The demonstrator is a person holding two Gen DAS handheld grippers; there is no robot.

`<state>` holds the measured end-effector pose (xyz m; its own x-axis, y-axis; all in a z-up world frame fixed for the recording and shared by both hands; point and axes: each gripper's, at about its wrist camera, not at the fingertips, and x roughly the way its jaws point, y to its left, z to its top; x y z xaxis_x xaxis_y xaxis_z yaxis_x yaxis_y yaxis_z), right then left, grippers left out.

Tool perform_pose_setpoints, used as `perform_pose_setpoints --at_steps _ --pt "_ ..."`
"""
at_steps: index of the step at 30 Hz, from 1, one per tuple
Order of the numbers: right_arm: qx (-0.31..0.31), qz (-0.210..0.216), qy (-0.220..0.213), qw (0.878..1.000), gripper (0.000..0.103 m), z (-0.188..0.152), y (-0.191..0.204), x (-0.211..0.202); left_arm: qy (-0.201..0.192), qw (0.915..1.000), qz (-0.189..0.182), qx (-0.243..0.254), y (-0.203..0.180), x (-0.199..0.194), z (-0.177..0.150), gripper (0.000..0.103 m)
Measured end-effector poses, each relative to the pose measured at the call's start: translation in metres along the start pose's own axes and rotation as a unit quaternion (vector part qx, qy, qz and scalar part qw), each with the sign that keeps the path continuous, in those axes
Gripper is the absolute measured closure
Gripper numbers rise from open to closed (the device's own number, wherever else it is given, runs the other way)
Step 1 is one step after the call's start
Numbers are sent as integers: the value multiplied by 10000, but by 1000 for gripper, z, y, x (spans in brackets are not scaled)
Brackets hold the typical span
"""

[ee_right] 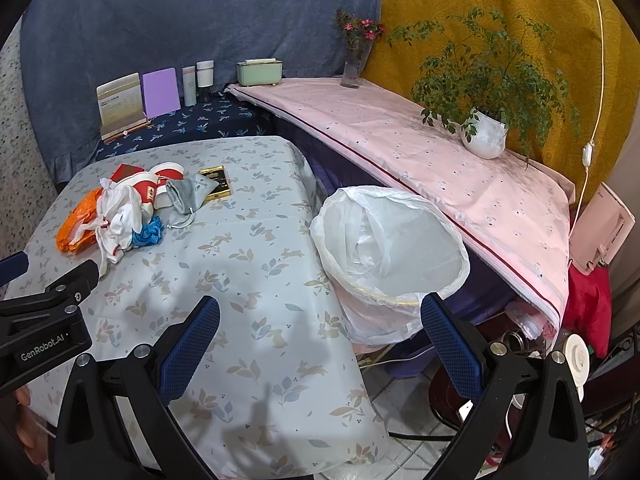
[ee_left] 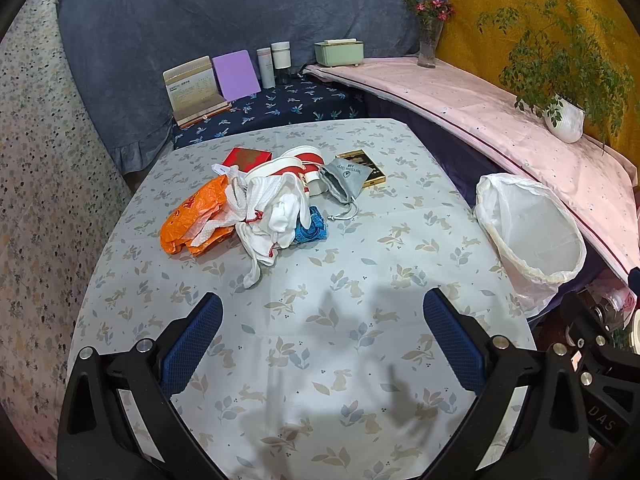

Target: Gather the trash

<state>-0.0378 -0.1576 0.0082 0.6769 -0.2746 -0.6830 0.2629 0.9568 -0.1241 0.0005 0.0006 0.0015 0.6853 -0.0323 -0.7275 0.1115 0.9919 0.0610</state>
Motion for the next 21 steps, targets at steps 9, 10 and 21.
perform_pose_setpoints --at_steps 9,10,21 --pt "-4 0 1 10000 7 0 0 0 5 10000 14 -8 2 2 0 7" --pt "0 -1 2 10000 7 0 0 0 5 10000 14 -7 2 2 0 7" --pt "-21 12 13 10000 7 1 5 3 -2 10000 16 -4 3 2 1 7"
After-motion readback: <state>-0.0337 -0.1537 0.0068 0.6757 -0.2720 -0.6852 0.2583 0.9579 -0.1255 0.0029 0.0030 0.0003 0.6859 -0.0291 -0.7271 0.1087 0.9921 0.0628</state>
